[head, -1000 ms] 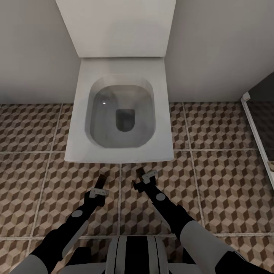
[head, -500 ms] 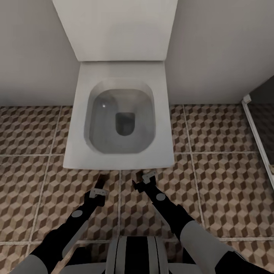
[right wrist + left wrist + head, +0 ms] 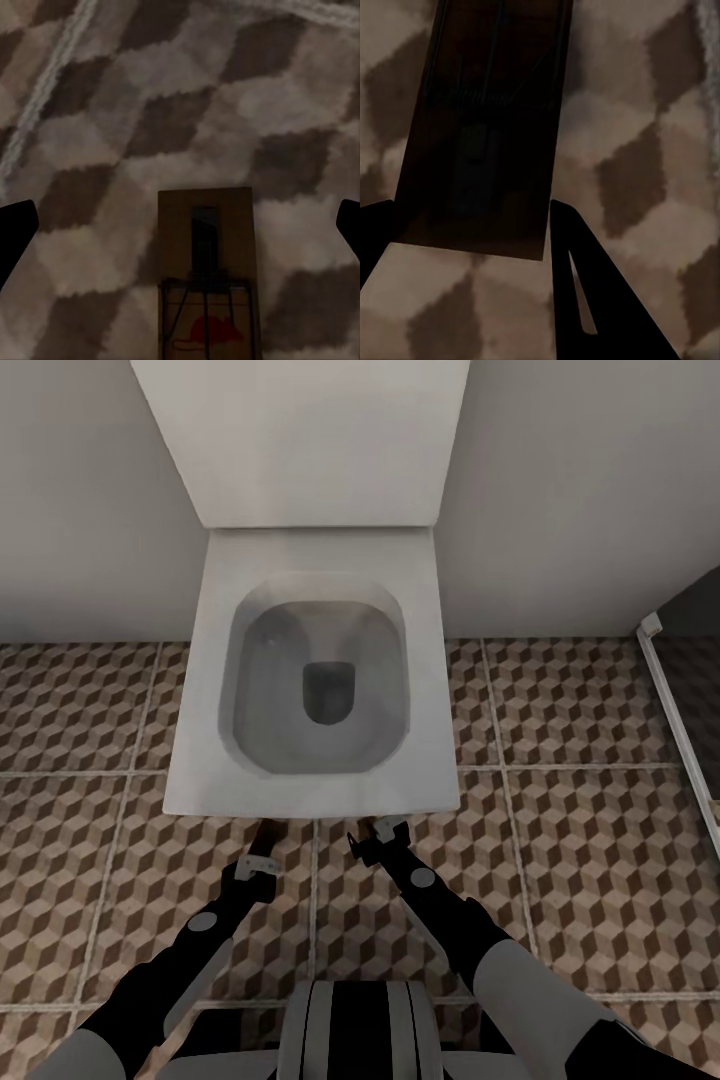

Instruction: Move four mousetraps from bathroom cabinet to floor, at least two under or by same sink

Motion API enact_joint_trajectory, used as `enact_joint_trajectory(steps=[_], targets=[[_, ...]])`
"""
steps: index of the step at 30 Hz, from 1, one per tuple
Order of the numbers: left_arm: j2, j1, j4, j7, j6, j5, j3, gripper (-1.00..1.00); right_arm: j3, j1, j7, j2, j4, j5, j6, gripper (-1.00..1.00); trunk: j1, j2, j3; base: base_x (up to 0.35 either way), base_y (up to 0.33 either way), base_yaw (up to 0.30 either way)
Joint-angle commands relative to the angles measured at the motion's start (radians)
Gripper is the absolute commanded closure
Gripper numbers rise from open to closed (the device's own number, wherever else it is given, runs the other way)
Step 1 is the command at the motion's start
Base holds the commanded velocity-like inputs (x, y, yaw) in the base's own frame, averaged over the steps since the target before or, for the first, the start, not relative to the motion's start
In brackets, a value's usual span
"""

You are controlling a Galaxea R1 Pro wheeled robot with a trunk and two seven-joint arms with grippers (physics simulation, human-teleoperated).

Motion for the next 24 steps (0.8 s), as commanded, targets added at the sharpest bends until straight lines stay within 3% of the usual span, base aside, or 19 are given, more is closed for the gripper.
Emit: enact_joint_trajectory(steps=[1, 24], targets=[[0.002, -0.001, -0.002, 0.012, 0.004, 0.005, -0.005, 1.00, 0.006, -0.001, -0.006, -0.001, 0.001, -0.011, -0.004, -1.00, 0.000, 0.000, 0.000, 0.000, 0.000, 0.000], [0.002, -0.001, 0.010, 0.013, 0.001, 0.003, -0.002, 1.00, 0.006, -0.001, -0.006, -0.002, 0.001, -0.011, -0.006, -1.00, 0.000, 0.000, 0.000, 0.000, 0.000, 0.000]])
